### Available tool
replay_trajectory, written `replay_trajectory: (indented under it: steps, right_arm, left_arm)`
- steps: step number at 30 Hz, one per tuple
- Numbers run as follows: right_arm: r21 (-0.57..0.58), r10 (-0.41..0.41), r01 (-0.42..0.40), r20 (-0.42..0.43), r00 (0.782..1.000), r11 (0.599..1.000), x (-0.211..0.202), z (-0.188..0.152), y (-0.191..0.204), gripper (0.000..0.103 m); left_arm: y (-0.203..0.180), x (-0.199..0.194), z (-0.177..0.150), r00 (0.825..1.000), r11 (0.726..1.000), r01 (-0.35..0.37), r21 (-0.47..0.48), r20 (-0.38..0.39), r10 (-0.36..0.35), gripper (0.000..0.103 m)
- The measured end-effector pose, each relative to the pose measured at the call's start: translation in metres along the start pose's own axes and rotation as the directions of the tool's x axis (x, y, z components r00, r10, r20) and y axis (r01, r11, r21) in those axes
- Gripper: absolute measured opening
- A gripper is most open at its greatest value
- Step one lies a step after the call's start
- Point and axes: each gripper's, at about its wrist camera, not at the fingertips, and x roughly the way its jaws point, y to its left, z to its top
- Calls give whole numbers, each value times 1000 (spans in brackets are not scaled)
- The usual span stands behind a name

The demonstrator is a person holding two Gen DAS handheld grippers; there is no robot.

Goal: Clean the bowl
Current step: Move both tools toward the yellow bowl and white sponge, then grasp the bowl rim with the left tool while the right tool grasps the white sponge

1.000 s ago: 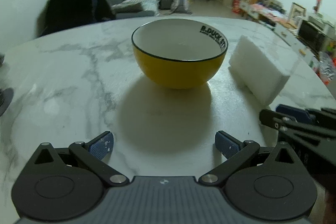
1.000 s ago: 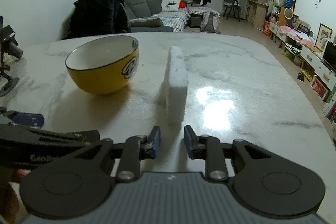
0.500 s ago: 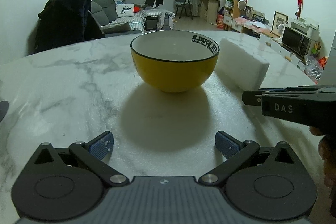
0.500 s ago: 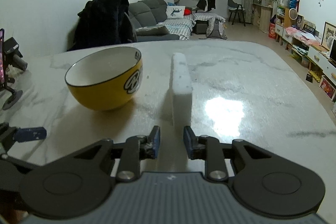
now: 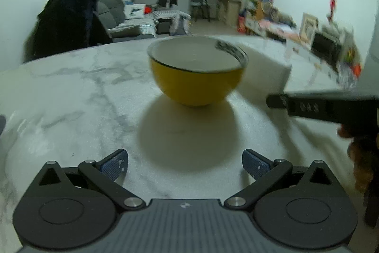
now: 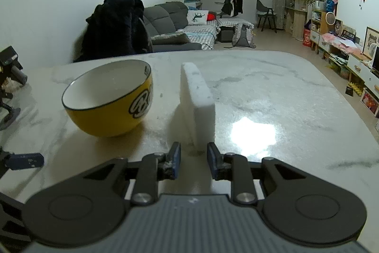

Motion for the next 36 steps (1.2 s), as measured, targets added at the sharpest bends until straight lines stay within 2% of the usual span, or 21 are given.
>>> replay_trajectory:
  steps: [3,7,12,14,16,17,19,22,26,28,29,31,33,36]
  right_arm:
    - [24,26,-26,16,1000,999,0,2,-5,27]
    - [64,52,-53,26,998,997,1,7,-13,17]
    - [116,86,-94,75,993,989,-3,12,-22,6]
    - [113,91,-101,95,991,988,-6,15,-21,5]
    - [105,95,-108,119,988,989,-12,20,-21,4]
    - [100,98,-111,131,987,989,-14,22,-22,4]
    - [91,100,-114,143,985,989,-17,26,-20,4]
    - [63,106,-115,139,985,991,-18,32,-19,9]
    - [35,92,-99,174,980,994,-20,37,-20,12]
    - [13,91,-95,181,979,995,-20,41,-19,19]
    - [-3,94,-95,177,980,996,-18,43,-19,20]
    - [-10,73,-72,160,984,997,-15,46,-25,21]
    - [40,53,-59,133,990,997,-11,44,-36,21]
    - [76,63,-69,82,995,995,-1,40,-52,22]
  left_arm:
    - [15,-10,10,998,996,36,-80,53,-32,102]
    - [38,-20,30,987,977,122,-177,123,-101,102]
    - [49,-19,53,979,962,166,-217,154,-134,99]
    - [50,-17,60,976,958,183,-220,161,-150,98]
    - [50,-9,66,977,959,186,-214,149,-156,93]
    - [50,-2,71,980,960,180,-216,129,-155,91]
    - [51,9,78,983,958,173,-227,96,-155,77]
    - [54,21,84,983,953,182,-242,72,-169,69]
    - [51,37,89,983,958,182,-224,40,-177,68]
    - [49,46,90,982,957,187,-219,20,-188,68]
    - [49,50,90,981,957,189,-218,13,-191,68]
    - [47,59,86,980,959,193,-209,-2,-198,68]
    - [46,64,85,982,962,185,-200,-1,-189,68]
    - [45,62,85,990,975,143,-171,22,-141,62]
